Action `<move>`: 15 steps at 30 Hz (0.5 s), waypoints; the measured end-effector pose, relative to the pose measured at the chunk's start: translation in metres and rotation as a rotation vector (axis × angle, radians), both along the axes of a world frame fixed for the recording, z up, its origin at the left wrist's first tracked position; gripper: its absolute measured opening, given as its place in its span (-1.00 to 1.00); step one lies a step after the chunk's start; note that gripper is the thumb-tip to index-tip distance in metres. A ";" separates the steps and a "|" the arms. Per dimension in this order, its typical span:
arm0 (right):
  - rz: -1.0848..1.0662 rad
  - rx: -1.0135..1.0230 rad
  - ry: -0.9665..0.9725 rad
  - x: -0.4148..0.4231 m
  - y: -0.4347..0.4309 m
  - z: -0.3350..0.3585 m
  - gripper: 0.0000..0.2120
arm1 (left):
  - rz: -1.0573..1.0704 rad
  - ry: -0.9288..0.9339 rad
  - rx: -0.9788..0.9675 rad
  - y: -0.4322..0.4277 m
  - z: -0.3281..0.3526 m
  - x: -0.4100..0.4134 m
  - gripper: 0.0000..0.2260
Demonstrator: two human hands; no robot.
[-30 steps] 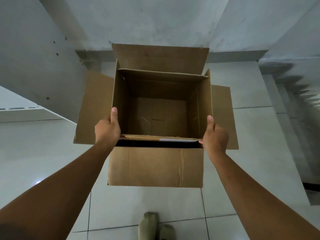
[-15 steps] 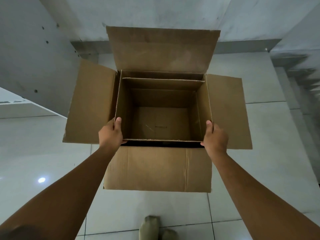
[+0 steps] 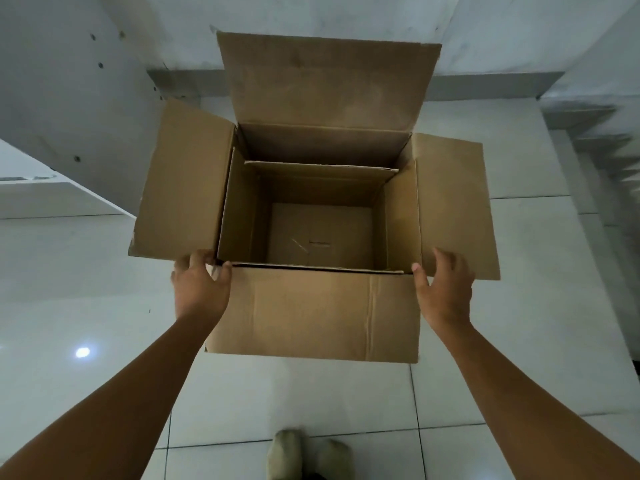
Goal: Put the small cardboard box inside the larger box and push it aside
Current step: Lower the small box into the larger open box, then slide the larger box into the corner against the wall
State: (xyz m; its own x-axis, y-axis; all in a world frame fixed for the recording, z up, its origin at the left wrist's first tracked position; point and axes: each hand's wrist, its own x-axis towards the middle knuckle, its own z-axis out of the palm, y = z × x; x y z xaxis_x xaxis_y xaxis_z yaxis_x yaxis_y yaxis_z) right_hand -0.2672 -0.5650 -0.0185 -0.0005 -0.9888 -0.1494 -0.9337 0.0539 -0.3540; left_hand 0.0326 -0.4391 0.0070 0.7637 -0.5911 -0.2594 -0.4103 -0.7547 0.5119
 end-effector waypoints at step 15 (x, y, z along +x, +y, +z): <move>0.055 0.251 -0.249 0.005 -0.012 -0.043 -0.45 | -0.274 -0.079 0.220 0.013 -0.050 0.034 -0.32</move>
State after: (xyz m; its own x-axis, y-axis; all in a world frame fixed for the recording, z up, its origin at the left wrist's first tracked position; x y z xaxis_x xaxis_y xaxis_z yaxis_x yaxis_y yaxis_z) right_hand -0.2619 -0.5771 -0.0615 0.1190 -0.9186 -0.3768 -0.8245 0.1201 -0.5530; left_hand 0.0664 -0.4262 -0.0432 0.6069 -0.7135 -0.3501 -0.6447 -0.6996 0.3082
